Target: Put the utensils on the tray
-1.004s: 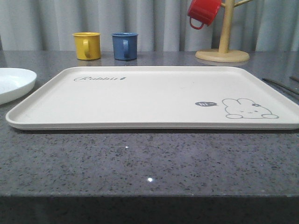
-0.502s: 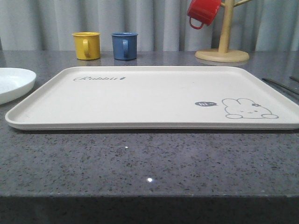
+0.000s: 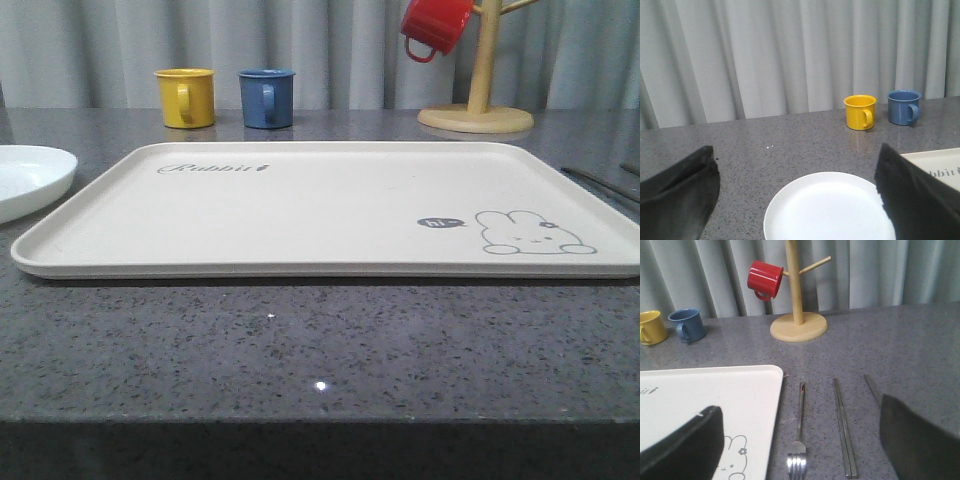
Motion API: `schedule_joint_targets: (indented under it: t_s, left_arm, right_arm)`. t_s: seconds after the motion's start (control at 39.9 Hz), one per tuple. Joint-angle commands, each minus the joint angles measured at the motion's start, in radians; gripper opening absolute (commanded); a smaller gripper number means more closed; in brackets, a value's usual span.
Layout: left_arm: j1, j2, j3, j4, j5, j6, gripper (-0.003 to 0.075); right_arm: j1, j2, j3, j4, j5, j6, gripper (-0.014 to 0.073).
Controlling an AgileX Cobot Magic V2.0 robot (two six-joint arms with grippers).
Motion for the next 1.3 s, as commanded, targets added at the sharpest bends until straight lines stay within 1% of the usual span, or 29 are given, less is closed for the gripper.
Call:
schedule_joint_targets:
  t_s: [0.0, 0.13, 0.25, 0.35, 0.43, 0.5, 0.58, 0.68, 0.85, 0.93, 1.18, 1.23, 1.28]
  left_arm:
    - [0.003, 0.035, -0.037, -0.017, -0.090, -0.006, 0.0608]
    - [-0.005, 0.120, -0.083, -0.049, -0.069, -0.006, 0.0608]
    - [-0.050, 0.256, -0.192, -0.052, 0.063, -0.006, 0.0608]
    - [-0.110, 0.399, -0.312, -0.052, 0.224, 0.053, 0.0608]
    - [-0.164, 0.520, -0.409, -0.052, 0.377, 0.102, 0.0608]
    - [-0.212, 0.654, -0.503, -0.052, 0.535, 0.123, 0.0608]
    - [-0.244, 0.749, -0.569, -0.052, 0.639, 0.156, 0.0608]
    - [-0.267, 0.878, -0.637, -0.027, 0.752, 0.160, 0.0608]
    - [-0.273, 1.047, -0.704, 0.023, 0.824, 0.160, 0.0608]
    - [-0.273, 1.106, -0.717, 0.046, 0.830, 0.160, 0.0608]
    - [-0.273, 1.221, -0.717, 0.038, 0.837, 0.160, 0.0606]
    - [-0.273, 1.227, -0.717, 0.038, 0.844, 0.160, 0.0582]
    - [-0.273, 1.231, -0.717, 0.038, 0.850, 0.160, 0.0520]
  right_arm:
    - [-0.005, 0.019, -0.035, 0.004, -0.079, -0.007, 0.0654]
    - [-0.005, 0.019, -0.035, 0.004, -0.079, -0.007, 0.0654]
    - [-0.005, 0.019, -0.035, 0.004, -0.079, -0.007, 0.0654]
    - [-0.005, 0.019, -0.035, 0.004, -0.079, -0.007, 0.0654]
    - [-0.005, 0.019, -0.035, 0.004, -0.079, -0.007, 0.0654]
    - [-0.005, 0.019, -0.035, 0.004, -0.079, -0.007, 0.0654]
    - [-0.005, 0.019, -0.035, 0.004, -0.079, -0.007, 0.0654]
    - [-0.005, 0.019, -0.035, 0.004, -0.079, -0.007, 0.0654]
    - [-0.005, 0.019, -0.035, 0.004, -0.079, -0.007, 0.0654]
    - [-0.005, 0.019, -0.035, 0.004, -0.079, -0.007, 0.0654]
    - [-0.005, 0.019, -0.035, 0.004, -0.078, -0.007, 0.0654]
    - [-0.005, 0.019, -0.035, 0.004, -0.078, -0.007, 0.0654]
    - [-0.005, 0.019, -0.035, 0.004, -0.078, -0.007, 0.0654]
